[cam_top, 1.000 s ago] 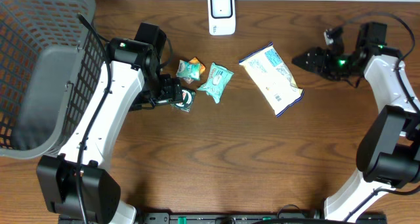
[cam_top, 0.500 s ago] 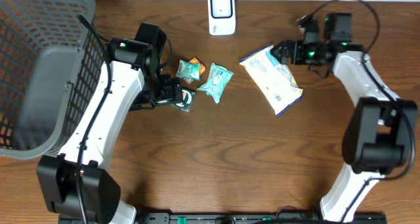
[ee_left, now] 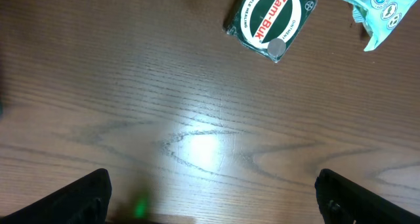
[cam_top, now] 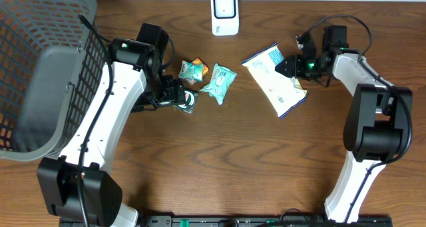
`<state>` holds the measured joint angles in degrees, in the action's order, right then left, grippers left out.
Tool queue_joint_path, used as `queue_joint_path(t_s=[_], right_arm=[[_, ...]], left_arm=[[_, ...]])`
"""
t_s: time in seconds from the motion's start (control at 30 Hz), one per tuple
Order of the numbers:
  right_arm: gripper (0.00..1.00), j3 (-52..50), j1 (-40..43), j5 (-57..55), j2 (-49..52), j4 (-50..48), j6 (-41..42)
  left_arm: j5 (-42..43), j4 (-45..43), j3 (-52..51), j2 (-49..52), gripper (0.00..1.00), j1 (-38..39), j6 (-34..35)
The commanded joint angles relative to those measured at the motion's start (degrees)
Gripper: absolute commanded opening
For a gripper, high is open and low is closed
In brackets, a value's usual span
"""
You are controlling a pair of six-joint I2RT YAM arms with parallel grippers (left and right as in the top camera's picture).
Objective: Scan the item barcode
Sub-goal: 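Regrasp the snack bag with the right gripper and raise it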
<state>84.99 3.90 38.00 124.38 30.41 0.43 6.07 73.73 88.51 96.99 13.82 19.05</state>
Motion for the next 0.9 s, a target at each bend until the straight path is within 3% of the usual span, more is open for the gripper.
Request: queue_joint_path(t_s=[0.0, 0.1, 0.33, 0.4, 0.5, 0.53, 0.6, 0.63, 0.67, 0.73, 0.87], right_arm=[[0.27, -0.3, 0.0, 10.2, 1.2, 1.0, 0.0], [0.01, -0.3, 0.0, 12.7, 1.2, 2.0, 0.0], [0.01, -0.3, 1.6, 28.7, -1.1, 0.0, 5.4], [0.01, -0.3, 2.1, 28.4, -2.4, -0.7, 6.8], [0.01, -0.3, 2.5, 16.4, -4.7, 1.6, 7.3], [0.06, -0.3, 2.3, 12.2, -5.1, 2.9, 7.2], [0.34, -0.3, 1.7, 5.8, -5.4, 4.5, 6.4], [0.62, -0.3, 1.1, 2.9, -5.3, 5.1, 4.0], [0.78, -0.3, 0.6, 1.5, -5.3, 5.2, 2.7], [0.99, -0.3, -0.6, -2.8, -5.3, 5.0, 0.6], [0.99, -0.3, -2.7, -11.1, -5.2, 3.6, 0.5]], left_arm=[[-0.1, 0.4, 0.6, 0.2, 0.98, 0.0, -0.4], [-0.1, 0.4, 0.6, 0.2, 0.98, 0.0, -0.4], [-0.1, 0.4, 0.6, 0.2, 0.97, 0.0, -0.4], [-0.1, 0.4, 0.6, 0.2, 0.98, 0.0, -0.4], [-0.1, 0.4, 0.6, 0.2, 0.98, 0.0, -0.4], [-0.1, 0.4, 0.6, 0.2, 0.98, 0.0, -0.4], [-0.1, 0.4, 0.6, 0.2, 0.98, 0.0, -0.4], [-0.1, 0.4, 0.6, 0.2, 0.98, 0.0, -0.4], [-0.1, 0.4, 0.6, 0.2, 0.97, 0.0, -0.4], [-0.1, 0.4, 0.6, 0.2, 0.98, 0.0, -0.4], [-0.1, 0.4, 0.6, 0.2, 0.97, 0.0, -0.4]])
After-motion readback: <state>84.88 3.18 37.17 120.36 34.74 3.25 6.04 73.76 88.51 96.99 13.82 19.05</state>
